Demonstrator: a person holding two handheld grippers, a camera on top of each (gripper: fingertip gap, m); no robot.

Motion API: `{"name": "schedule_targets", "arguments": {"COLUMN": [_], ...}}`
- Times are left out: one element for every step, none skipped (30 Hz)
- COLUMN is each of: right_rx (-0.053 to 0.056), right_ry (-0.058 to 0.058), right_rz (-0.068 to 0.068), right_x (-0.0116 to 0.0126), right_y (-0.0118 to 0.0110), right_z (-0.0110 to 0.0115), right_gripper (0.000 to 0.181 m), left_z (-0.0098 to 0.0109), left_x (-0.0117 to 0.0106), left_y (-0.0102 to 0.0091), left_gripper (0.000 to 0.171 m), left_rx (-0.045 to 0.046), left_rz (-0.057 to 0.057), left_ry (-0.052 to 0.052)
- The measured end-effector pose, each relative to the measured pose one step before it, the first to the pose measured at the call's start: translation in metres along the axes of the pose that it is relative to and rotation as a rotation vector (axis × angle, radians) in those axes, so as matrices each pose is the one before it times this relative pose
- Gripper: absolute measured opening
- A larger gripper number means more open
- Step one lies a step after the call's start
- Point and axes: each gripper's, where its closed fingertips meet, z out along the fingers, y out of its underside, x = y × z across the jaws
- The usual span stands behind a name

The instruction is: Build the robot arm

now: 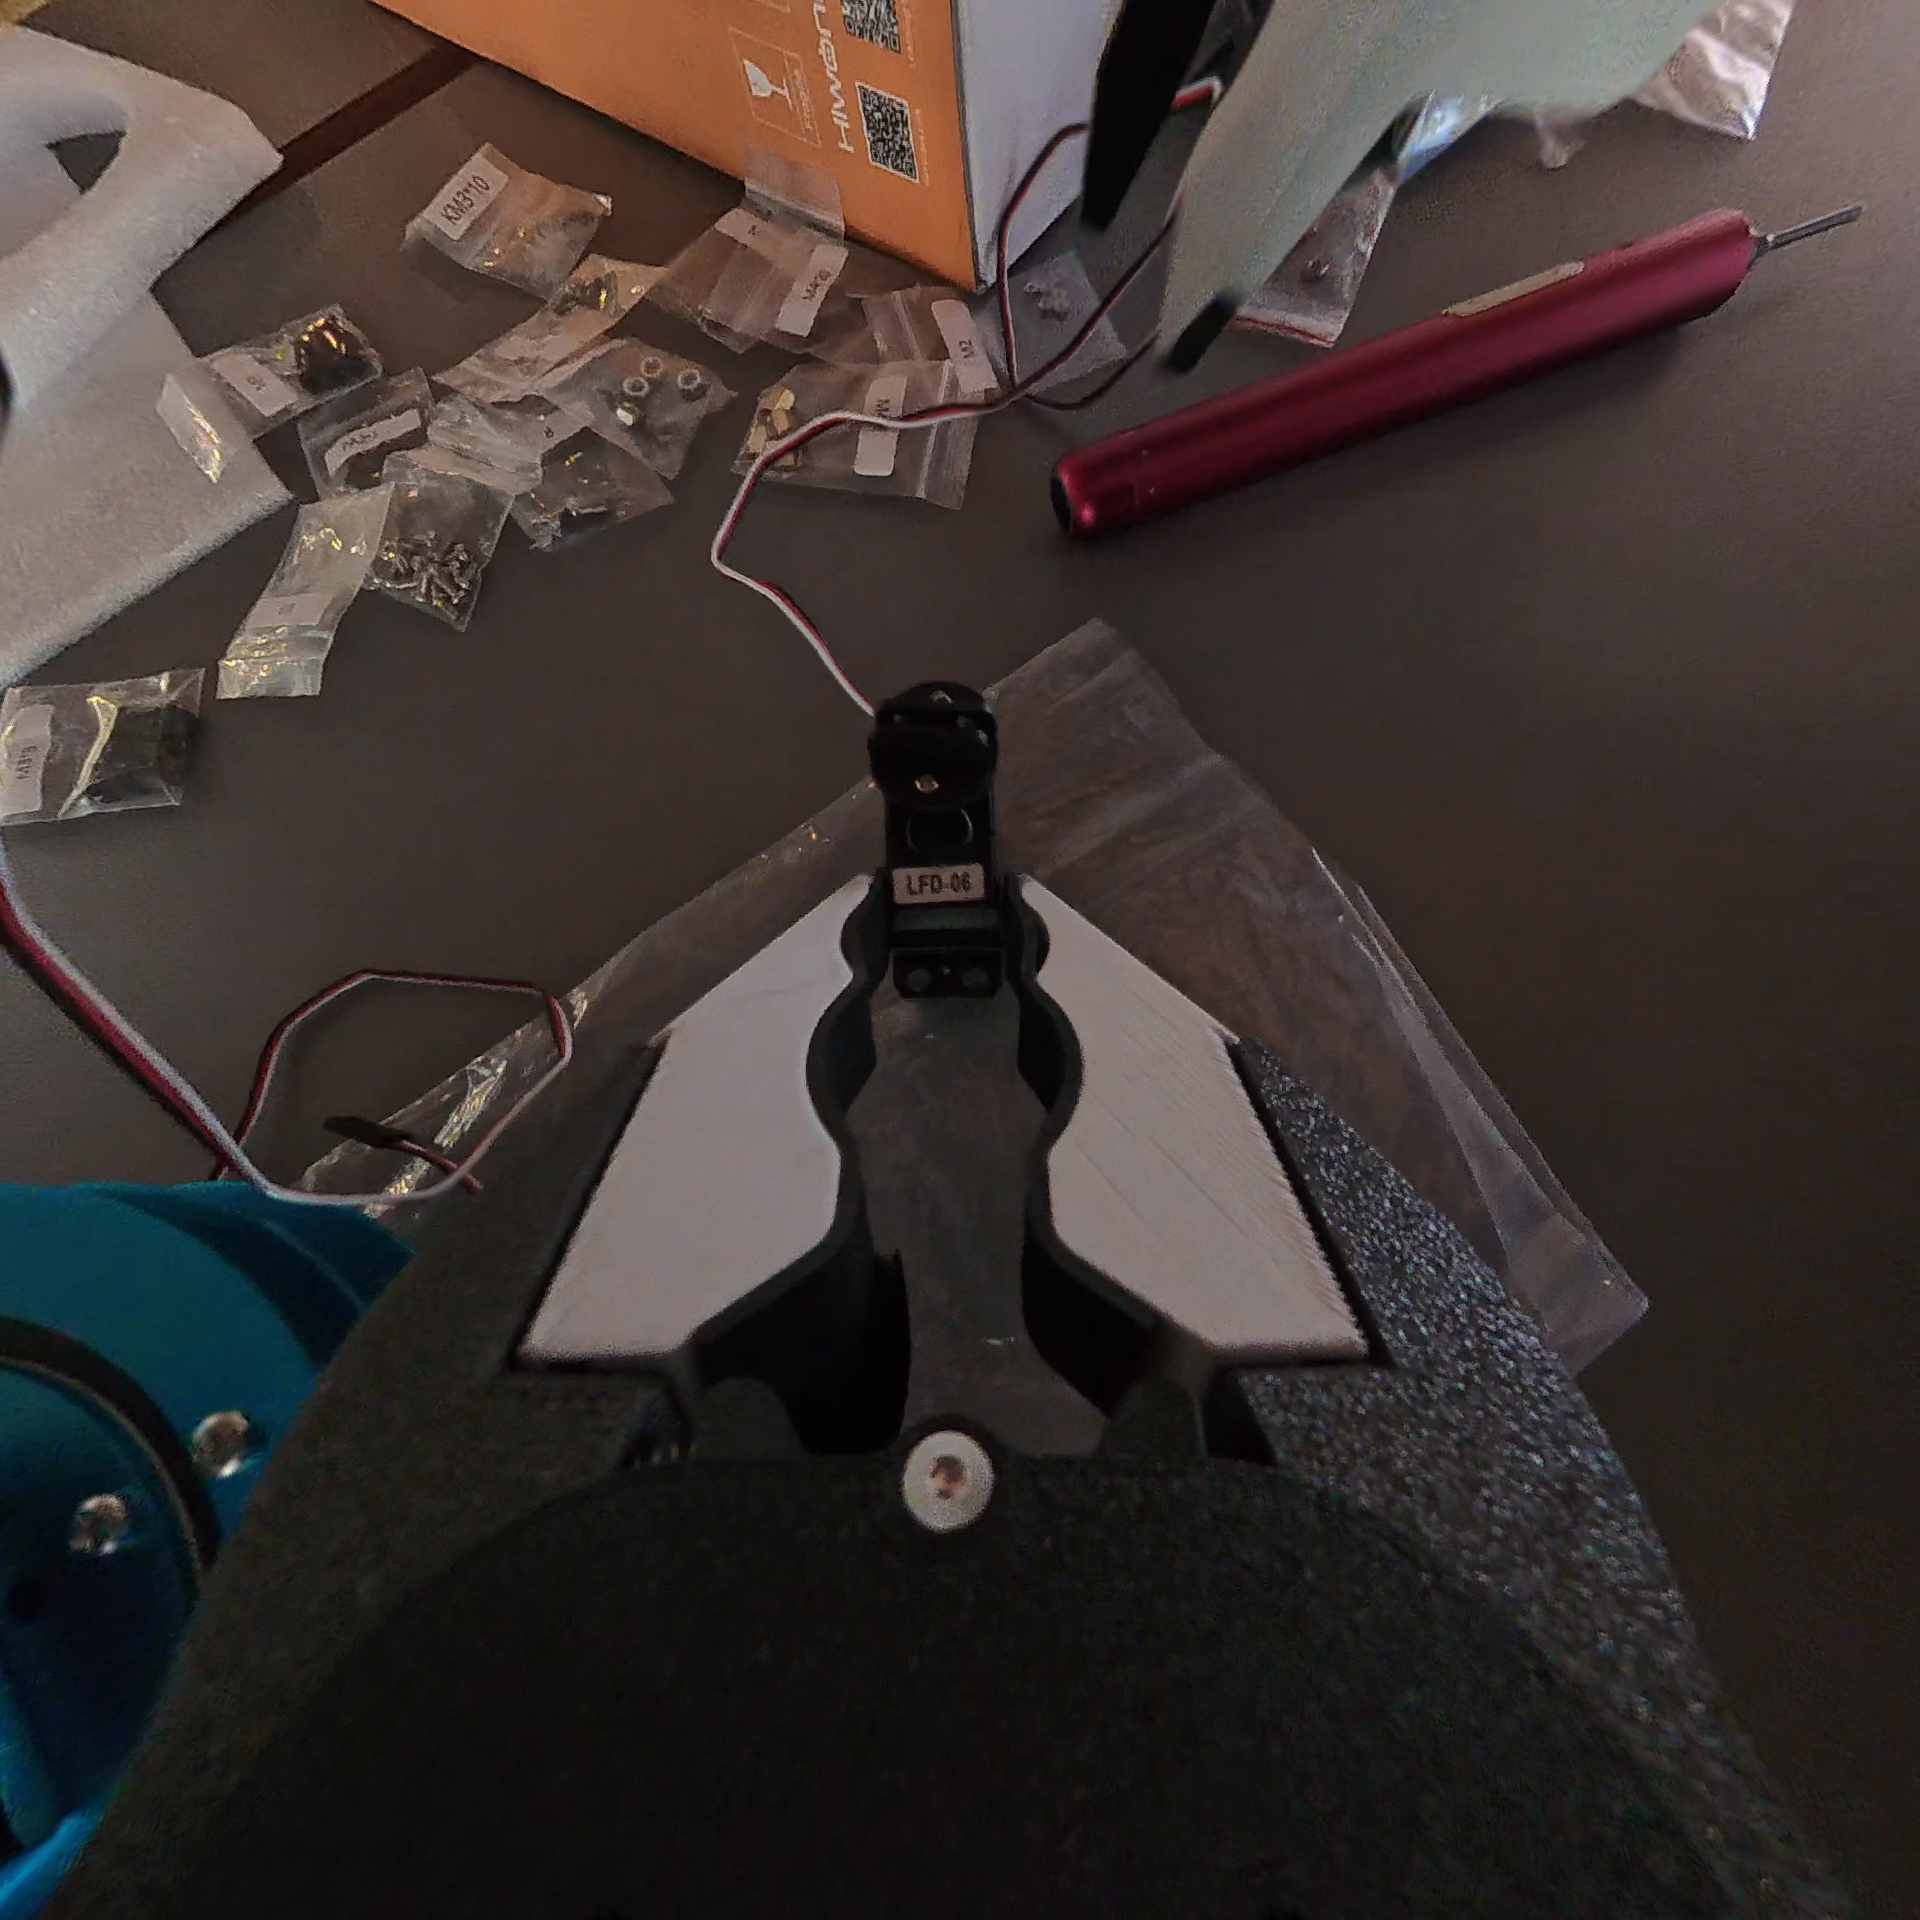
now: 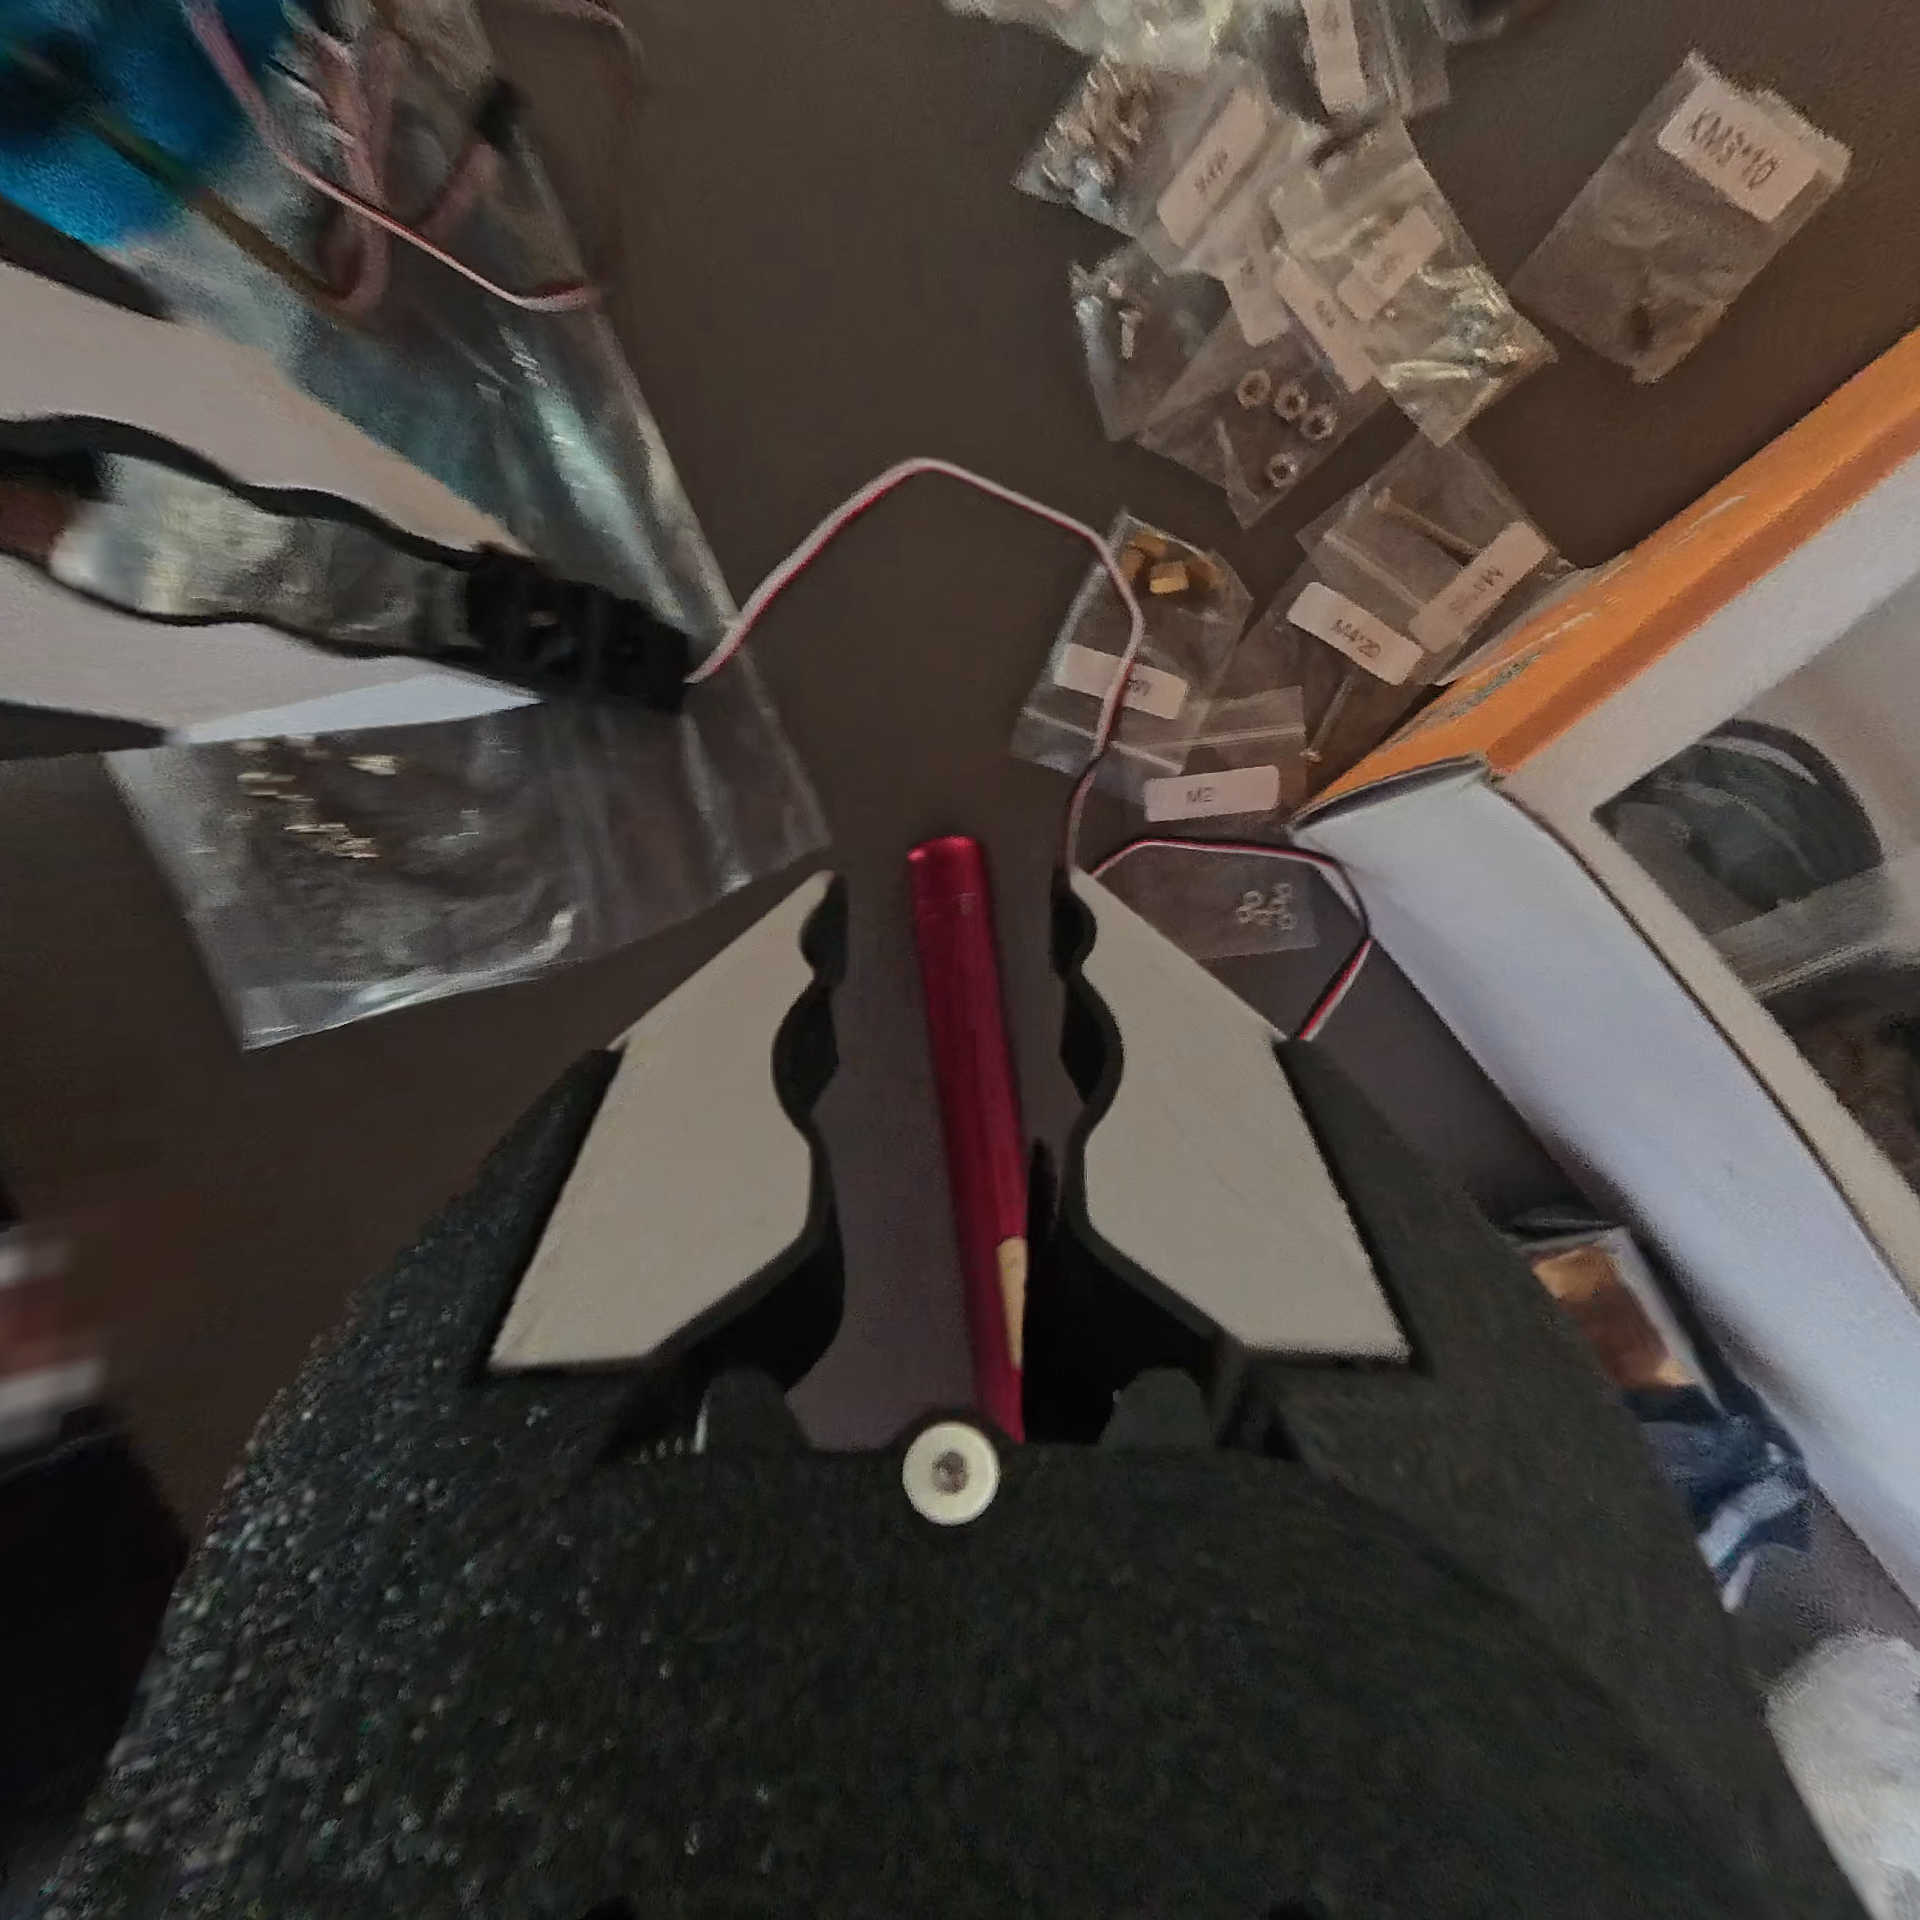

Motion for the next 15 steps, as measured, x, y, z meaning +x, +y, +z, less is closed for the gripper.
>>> {"name": "schedule_targets", "arguments": {"right_rx": [0.0414, 0.0622, 0.0765, 0.0804, 0.0823, 0.0864, 0.0877, 0.0896, 0.0745, 0.0463, 0.0289, 0.0082, -0.0095, -0.0202, -0.0189], "right_ry": [-0.0323, -0.0280, -0.0262, -0.0293, -0.0311, -0.0320, -0.0400, -0.0524, -0.0497, -0.0448, -0.0282, -0.0088, 0.0203, 0.0240, 0.0010], "right_rz": [0.0042, -0.0011, -0.0052, -0.0108, -0.0187, -0.0218, -0.0252, -0.0306, -0.0212, -0.0157, -0.0145, -0.0177, -0.0181, -0.0186, -0.0110], "right_x": [-0.00776, -0.00846, -0.00955, -0.01108, -0.01213, -0.01295, -0.01457, -0.01672, -0.01580, -0.01323, -0.00882, -0.00405, 0.00219, 0.00423, 0.00130], "right_y": [-0.00464, -0.00932, -0.01296, -0.01473, -0.01612, -0.01754, -0.01786, -0.01779, -0.01500, -0.01113, -0.00845, -0.00499, -0.00166, 0.00137, 0.00218], "right_z": [-0.00964, -0.00906, -0.00769, -0.00555, -0.00266, 0.00065, 0.00421, 0.00710, 0.00979, 0.01131, 0.01144, 0.01081, 0.00922, 0.00811, 0.00677], "right_gripper": [0.038, 0.040, 0.042, 0.043, 0.044, 0.047, 0.048, 0.047, 0.048, 0.049, 0.049, 0.051, 0.052, 0.053, 0.053], "left_z": [-0.00077, -0.00259, -0.00538, -0.00865, -0.01251, -0.01703, -0.02229, -0.02611, -0.02785, -0.02700, -0.02359, -0.01807, -0.01178, -0.00657, -0.00209], "left_x": [0.00039, 0.00016, 0.00052, 0.00296, 0.00284, 0.00253, 0.00408, 0.00126, -0.00530, -0.01076, -0.01771, -0.02122, -0.02158, -0.02640, -0.02273], "left_y": [0.00273, 0.00248, 0.00120, 0.00012, 0.00001, -0.00219, -0.00631, -0.01118, -0.01526, -0.01785, -0.01630, -0.01141, -0.00302, 0.00287, 0.00559], "left_gripper": [0.032, 0.044, 0.051, 0.056, 0.063, 0.069, 0.070, 0.066, 0.064, 0.064, 0.068, 0.077, 0.088, 0.093, 0.096], "left_rx": [-0.00010, 0.00372, 0.01711, 0.02282, 0.01660, 0.02071, 0.03443, 0.04982, 0.05903, 0.06041, 0.04563, 0.02446, -0.01091, -0.01944, -0.00310], "left_rz": [0.0005, 0.0010, -0.0001, 0.0020, 0.0054, 0.0135, 0.0177, 0.0145, 0.0110, 0.0170, 0.0220, 0.0207, 0.0132, 0.0127, 0.0110], "left_ry": [-0.0017, -0.0076, -0.0082, 0.0037, -0.0014, -0.0038, 0.0134, 0.0106, -0.0042, -0.0034, -0.0142, -0.0082, 0.0062, -0.0276, -0.0237]}}
